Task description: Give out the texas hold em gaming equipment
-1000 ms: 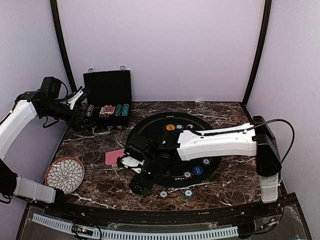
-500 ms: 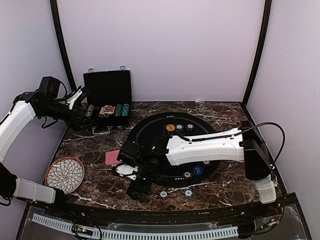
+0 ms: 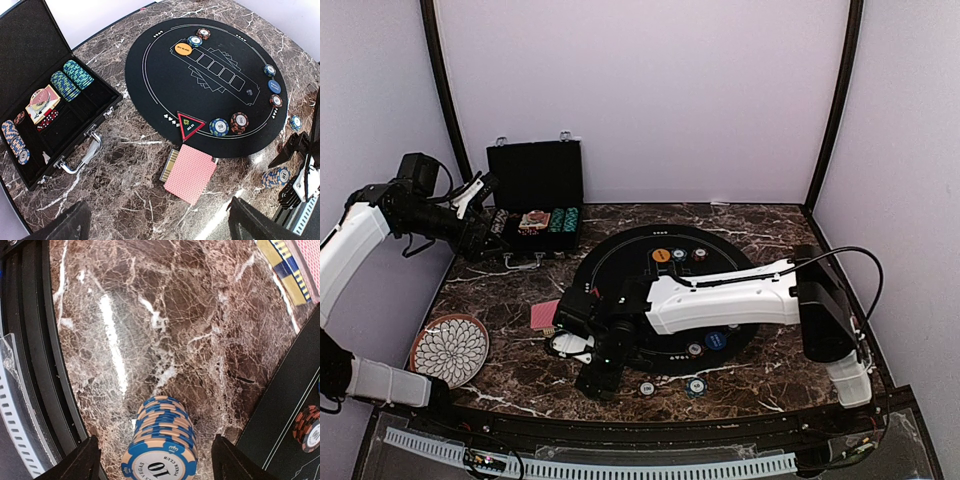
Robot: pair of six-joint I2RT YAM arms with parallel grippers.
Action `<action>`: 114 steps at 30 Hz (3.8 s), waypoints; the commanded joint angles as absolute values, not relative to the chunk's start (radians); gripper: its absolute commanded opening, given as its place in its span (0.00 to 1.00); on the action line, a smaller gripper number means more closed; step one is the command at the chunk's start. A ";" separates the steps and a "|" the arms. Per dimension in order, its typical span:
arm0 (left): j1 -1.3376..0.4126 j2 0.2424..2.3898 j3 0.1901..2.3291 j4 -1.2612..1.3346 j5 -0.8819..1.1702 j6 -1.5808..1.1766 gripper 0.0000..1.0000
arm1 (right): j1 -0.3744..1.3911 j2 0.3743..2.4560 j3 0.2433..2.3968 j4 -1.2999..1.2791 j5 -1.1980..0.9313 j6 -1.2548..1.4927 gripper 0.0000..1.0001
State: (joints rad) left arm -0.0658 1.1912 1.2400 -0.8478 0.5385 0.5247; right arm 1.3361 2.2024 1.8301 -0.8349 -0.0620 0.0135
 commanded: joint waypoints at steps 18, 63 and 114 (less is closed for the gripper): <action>-0.069 1.154 1.220 -0.866 0.537 0.531 0.99 | 1.345 2.204 1.868 -0.834 -0.040 0.018 0.52; -0.069 1.148 1.226 -0.864 0.529 0.525 0.99 | 1.207 2.028 1.830 -0.835 0.052 0.061 0.00; -0.069 1.176 1.221 -0.842 0.524 0.520 0.99 | 0.693 2.523 2.200 -0.779 0.081 0.228 0.00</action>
State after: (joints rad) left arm -0.0658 1.1793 1.2247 -0.8463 0.5228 0.5224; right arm 0.7185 2.4744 2.1521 -0.8082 0.0772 0.2195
